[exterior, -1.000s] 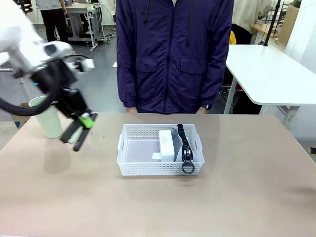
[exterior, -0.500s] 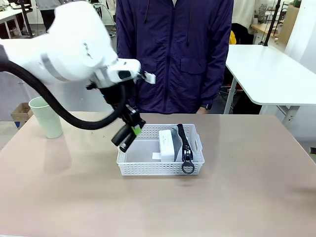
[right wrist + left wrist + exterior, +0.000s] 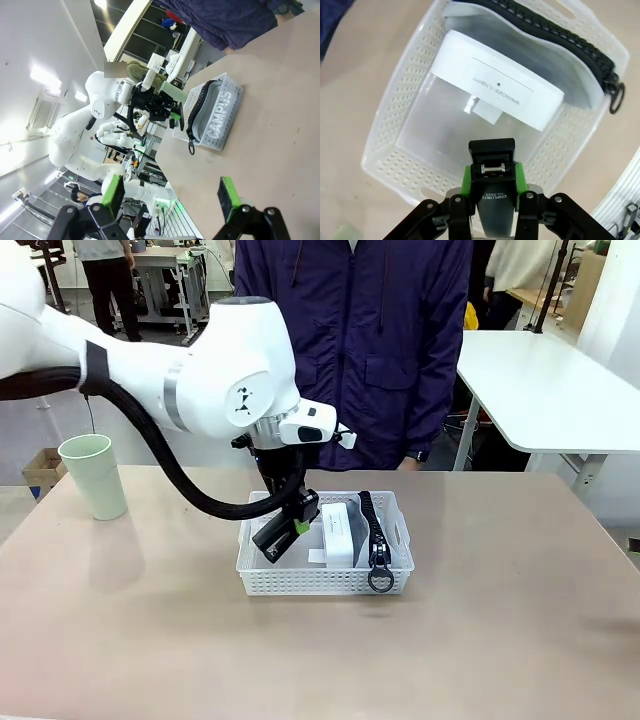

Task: Efficiently arrange items inside the basket to fit them all.
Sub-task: Pick up the Stapler and place it inside the Organizing basket.

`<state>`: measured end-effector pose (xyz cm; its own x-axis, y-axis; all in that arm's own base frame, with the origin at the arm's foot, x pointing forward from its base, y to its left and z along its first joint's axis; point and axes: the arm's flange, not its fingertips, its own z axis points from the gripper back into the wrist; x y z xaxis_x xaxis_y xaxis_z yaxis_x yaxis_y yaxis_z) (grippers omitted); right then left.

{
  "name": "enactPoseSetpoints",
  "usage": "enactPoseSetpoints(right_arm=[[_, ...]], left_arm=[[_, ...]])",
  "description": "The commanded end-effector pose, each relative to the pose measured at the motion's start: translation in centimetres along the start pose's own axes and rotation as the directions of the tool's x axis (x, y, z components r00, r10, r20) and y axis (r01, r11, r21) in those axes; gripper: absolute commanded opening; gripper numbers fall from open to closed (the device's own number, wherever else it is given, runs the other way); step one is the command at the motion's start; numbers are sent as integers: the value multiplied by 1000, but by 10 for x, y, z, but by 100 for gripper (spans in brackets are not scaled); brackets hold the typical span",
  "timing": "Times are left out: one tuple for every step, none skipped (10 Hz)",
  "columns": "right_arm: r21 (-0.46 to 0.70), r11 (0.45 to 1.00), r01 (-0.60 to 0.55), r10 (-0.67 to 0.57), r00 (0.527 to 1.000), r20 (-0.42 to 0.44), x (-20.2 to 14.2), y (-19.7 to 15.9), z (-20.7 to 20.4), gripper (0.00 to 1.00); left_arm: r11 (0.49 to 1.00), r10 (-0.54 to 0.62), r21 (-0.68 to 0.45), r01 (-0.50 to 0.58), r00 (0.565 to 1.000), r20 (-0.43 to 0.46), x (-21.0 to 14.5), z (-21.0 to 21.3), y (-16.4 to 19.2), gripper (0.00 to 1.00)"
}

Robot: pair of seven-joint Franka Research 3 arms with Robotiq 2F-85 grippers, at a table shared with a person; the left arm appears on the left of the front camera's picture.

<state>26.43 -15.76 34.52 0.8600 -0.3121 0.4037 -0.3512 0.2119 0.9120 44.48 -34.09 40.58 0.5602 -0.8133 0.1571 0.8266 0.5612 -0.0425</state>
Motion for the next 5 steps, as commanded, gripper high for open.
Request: enactPoseSetpoints(right_arm=[[12, 1000, 6, -6, 1000, 13, 1, 4, -1, 100], [12, 1000, 6, -6, 1000, 13, 1, 4, -1, 100], [12, 1000, 6, -6, 1000, 13, 1, 4, -1, 100], [12, 1000, 6, -6, 1000, 13, 1, 4, -1, 100], [12, 1000, 6, -6, 1000, 13, 1, 4, -1, 100]], left_arm=[[1000, -3, 7, 4, 1000, -10, 13, -8, -1, 37], [1000, -14, -9, 14, 1000, -27, 15, -16, 2, 37], [1000, -13, -5, 13, 1000, -25, 19, -25, 8, 37], [1000, 13, 3, -13, 999, -42, 22, -32, 14, 37], [999, 45, 13, -44, 998, -44, 25, -36, 16, 37]])
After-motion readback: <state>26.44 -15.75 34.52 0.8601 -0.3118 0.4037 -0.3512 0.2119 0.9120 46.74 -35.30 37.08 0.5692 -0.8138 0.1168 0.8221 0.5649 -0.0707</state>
